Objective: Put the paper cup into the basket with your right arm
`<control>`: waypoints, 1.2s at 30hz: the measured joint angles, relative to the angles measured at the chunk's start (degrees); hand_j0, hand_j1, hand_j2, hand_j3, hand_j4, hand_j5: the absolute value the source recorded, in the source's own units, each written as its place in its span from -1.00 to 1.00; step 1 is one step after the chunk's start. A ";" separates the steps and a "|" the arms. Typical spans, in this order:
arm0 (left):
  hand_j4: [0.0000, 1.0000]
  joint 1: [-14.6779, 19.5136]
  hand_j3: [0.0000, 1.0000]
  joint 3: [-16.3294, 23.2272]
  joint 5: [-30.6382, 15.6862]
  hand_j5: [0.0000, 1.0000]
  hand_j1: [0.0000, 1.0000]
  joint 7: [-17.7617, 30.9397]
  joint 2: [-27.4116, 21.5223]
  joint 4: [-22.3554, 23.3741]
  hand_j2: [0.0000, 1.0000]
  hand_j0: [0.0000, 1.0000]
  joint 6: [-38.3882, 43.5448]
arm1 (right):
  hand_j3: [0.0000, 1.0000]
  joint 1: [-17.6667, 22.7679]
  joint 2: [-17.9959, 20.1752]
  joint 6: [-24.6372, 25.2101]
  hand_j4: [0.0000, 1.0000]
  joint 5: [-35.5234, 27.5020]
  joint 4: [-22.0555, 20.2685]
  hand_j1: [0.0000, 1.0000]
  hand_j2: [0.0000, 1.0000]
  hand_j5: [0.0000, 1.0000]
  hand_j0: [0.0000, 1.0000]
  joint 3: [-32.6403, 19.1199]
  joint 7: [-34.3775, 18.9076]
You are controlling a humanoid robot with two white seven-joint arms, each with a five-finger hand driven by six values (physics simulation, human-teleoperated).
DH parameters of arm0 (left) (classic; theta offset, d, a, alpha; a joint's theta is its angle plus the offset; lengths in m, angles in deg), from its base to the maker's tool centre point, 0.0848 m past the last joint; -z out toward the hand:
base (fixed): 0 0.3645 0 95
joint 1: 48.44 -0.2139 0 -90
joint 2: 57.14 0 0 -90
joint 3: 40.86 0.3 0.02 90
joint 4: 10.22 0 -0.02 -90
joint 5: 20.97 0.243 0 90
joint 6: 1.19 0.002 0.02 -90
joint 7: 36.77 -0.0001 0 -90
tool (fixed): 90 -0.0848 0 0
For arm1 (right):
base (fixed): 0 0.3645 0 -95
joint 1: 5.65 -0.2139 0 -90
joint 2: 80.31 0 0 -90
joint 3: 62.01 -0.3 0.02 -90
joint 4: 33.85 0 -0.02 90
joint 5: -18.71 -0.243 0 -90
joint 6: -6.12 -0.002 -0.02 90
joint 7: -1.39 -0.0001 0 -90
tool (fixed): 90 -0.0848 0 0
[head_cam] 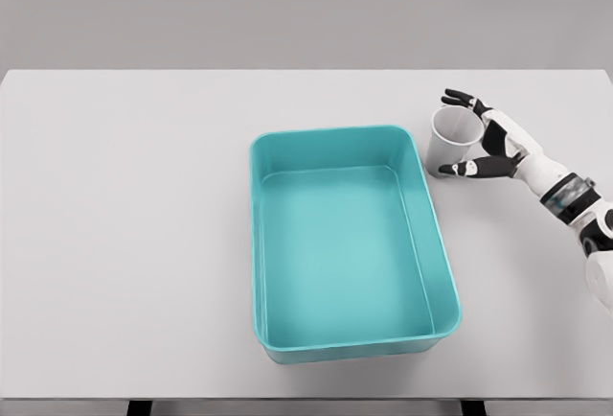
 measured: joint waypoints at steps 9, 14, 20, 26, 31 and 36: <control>1.00 0.00 1.00 -0.01 0.00 1.00 1.00 -0.02 0.00 0.00 1.00 1.00 0.00 | 0.59 0.00 0.05 0.03 0.59 0.56 -0.11 0.59 0.59 0.59 0.59 0.07 0.02; 1.00 0.00 1.00 -0.01 0.00 1.00 1.00 -0.03 0.00 0.00 1.00 1.00 0.00 | 0.41 0.00 0.11 0.02 0.41 0.82 -0.31 0.41 0.41 0.41 0.41 -0.01 0.01; 1.00 0.00 1.00 -0.01 0.00 1.00 1.00 -0.04 0.00 0.00 1.00 1.00 0.00 | 0.36 -0.35 0.50 0.82 0.36 0.92 -1.18 0.36 0.36 0.36 0.36 -0.26 0.01; 1.00 0.00 1.00 -0.01 -0.01 1.00 1.00 -0.01 0.00 0.00 1.00 1.00 0.00 | 0.28 -0.26 0.96 2.28 0.28 0.91 -3.51 0.28 0.28 0.28 0.28 -0.56 0.00; 1.00 0.00 1.00 -0.01 -0.01 1.00 1.00 0.00 0.00 0.00 1.00 1.00 0.00 | 0.28 -0.09 1.20 4.57 0.28 0.90 -7.11 0.28 0.28 0.28 0.28 -1.22 0.00; 1.00 0.00 1.00 -0.01 0.00 1.00 1.00 0.00 0.00 0.00 1.00 1.00 0.00 | 0.28 0.09 2.27 5.97 0.28 0.89 -9.33 0.28 0.28 0.28 0.28 -2.23 0.00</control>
